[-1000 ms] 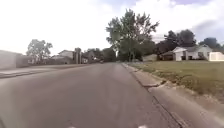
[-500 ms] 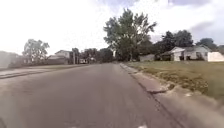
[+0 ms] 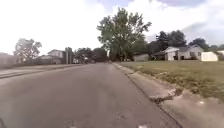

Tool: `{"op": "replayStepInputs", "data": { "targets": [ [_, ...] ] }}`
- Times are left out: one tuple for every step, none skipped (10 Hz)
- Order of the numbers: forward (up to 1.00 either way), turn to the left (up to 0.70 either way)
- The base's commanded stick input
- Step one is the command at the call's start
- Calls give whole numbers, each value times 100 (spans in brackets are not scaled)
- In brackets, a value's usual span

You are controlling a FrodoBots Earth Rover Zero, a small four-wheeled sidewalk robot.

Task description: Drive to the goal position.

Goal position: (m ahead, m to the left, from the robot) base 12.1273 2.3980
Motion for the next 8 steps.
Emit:
{"op": "replayStepInputs", "data": {
  "targets": [
    [100, 0],
    [100, 0],
    [100, 0],
    [100, 0],
    [100, 0],
    [100, 0],
    [100, 0],
    [100, 0]
  ]
}}
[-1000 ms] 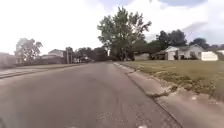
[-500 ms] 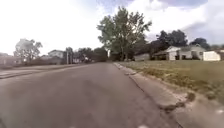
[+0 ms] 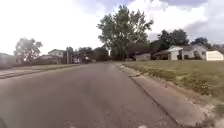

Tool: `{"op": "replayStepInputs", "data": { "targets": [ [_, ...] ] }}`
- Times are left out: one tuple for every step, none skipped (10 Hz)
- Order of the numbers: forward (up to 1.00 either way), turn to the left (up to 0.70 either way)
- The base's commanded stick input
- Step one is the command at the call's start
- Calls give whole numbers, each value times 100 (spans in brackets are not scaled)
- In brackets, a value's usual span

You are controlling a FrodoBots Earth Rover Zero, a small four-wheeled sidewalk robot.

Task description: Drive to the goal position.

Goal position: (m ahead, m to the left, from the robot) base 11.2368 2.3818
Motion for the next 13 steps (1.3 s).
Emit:
{"op": "replayStepInputs", "data": {
  "targets": [
    [100, 0],
    [100, 0],
    [100, 2],
    [100, 5],
    [100, 10],
    [100, 0],
    [100, 0],
    [100, 0],
    [100, 0],
    [100, 0],
    [100, 0],
    [100, 0],
    [100, 0]
  ]
}}
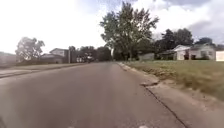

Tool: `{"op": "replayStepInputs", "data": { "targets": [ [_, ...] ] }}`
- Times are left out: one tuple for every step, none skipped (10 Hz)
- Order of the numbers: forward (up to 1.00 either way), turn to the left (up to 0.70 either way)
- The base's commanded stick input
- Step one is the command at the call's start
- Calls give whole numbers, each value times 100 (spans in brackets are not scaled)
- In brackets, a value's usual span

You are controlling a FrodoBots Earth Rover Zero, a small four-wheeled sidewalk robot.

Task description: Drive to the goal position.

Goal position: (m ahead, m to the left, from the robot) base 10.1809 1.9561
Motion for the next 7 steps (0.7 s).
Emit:
{"op": "replayStepInputs", "data": {
  "targets": [
    [100, 0],
    [100, 0],
    [100, 0],
    [100, 0],
    [100, 0],
    [100, 0],
    [100, 0]
  ]
}}
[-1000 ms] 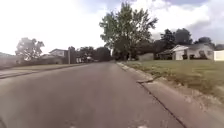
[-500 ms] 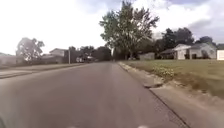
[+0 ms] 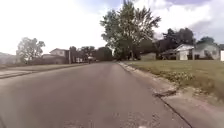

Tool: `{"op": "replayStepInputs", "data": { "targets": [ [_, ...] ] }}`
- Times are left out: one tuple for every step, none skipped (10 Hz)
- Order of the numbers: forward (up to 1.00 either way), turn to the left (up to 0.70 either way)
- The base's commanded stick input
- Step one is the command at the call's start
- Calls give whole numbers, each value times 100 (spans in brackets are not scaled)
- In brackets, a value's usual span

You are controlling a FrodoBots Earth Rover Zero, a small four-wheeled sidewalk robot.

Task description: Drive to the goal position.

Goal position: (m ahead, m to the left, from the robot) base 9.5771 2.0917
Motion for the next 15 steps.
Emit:
{"op": "replayStepInputs", "data": {
  "targets": [
    [100, 0],
    [100, 0],
    [100, 0],
    [100, 0],
    [100, -14],
    [100, -37],
    [100, -12],
    [100, 0],
    [100, 0],
    [100, 0],
    [100, 0],
    [100, 0],
    [100, 0],
    [100, 0],
    [100, 0]
  ]
}}
